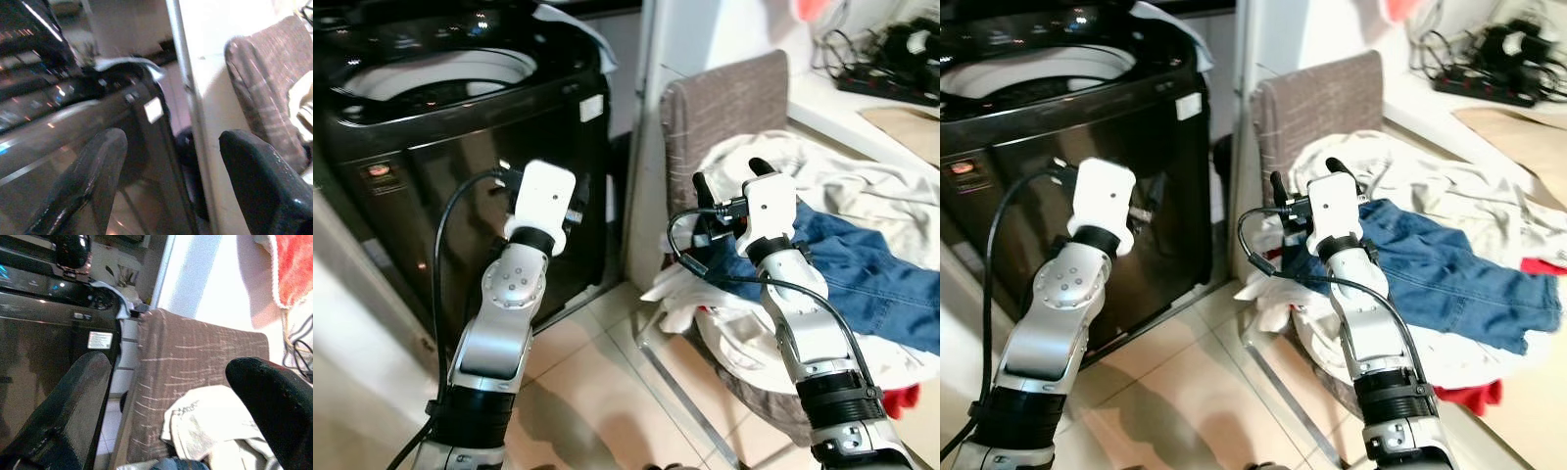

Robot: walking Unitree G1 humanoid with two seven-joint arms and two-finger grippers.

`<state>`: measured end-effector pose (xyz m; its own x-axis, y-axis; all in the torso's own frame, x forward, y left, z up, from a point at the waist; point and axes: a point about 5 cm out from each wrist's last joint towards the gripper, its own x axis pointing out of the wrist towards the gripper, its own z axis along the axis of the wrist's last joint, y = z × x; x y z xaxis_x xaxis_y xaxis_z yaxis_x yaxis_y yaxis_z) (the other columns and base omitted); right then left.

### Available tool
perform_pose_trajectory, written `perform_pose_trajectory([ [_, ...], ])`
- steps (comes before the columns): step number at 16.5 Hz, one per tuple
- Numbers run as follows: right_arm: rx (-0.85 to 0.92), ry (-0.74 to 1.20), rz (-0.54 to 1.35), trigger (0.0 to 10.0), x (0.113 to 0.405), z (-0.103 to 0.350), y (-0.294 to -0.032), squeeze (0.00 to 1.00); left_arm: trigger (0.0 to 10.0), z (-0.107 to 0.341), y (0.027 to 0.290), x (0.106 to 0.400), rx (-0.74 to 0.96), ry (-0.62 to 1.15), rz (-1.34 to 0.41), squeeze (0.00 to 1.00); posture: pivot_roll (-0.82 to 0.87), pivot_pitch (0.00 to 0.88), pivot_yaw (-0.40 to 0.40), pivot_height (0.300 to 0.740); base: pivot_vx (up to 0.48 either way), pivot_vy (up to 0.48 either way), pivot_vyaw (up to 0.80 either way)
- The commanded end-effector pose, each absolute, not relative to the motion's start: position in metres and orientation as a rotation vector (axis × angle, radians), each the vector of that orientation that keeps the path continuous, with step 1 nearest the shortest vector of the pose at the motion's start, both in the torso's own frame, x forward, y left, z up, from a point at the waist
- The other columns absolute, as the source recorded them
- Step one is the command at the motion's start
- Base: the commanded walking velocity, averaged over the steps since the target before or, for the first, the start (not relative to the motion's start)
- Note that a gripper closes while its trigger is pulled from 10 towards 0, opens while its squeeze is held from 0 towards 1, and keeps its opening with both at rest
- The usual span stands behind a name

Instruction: Clothes washing

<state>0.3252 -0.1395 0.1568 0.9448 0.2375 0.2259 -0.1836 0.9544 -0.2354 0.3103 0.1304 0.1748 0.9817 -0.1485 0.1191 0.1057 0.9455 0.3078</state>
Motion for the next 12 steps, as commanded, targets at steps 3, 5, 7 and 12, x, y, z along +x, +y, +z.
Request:
perform_pose_trajectory([
  [3, -0.193, -0.232, 0.173, 10.0, 0.324, 0.151, -0.150, 0.00, 10.0, 0.162, 0.134, 0.310, 0.327, -0.086, -0.145, 0.00, -0.01, 0.000, -0.037, 0.740, 0.000, 0.000, -0.67],
  [5, -0.196, -0.237, 0.151, 10.0, 0.325, 0.151, -0.153, 0.00, 10.0, 0.160, 0.132, 0.310, 0.337, -0.086, -0.157, 0.00, -0.01, 0.000, -0.038, 0.740, 0.000, 0.000, -0.68],
  [7, -0.274, -0.281, 0.008, 10.0, 0.327, 0.161, -0.171, 0.00, 10.0, 0.159, 0.133, 0.311, 0.344, -0.087, -0.158, 0.00, -0.01, 0.000, -0.038, 0.740, 0.000, 0.000, -0.68],
  [12, -0.188, -0.071, -0.174, 10.0, 0.329, 0.138, -0.216, 0.00, 10.0, 0.164, 0.132, 0.313, 0.364, -0.117, -0.191, 0.00, -0.02, 0.000, -0.032, 0.740, 0.000, 0.000, -0.68],
])
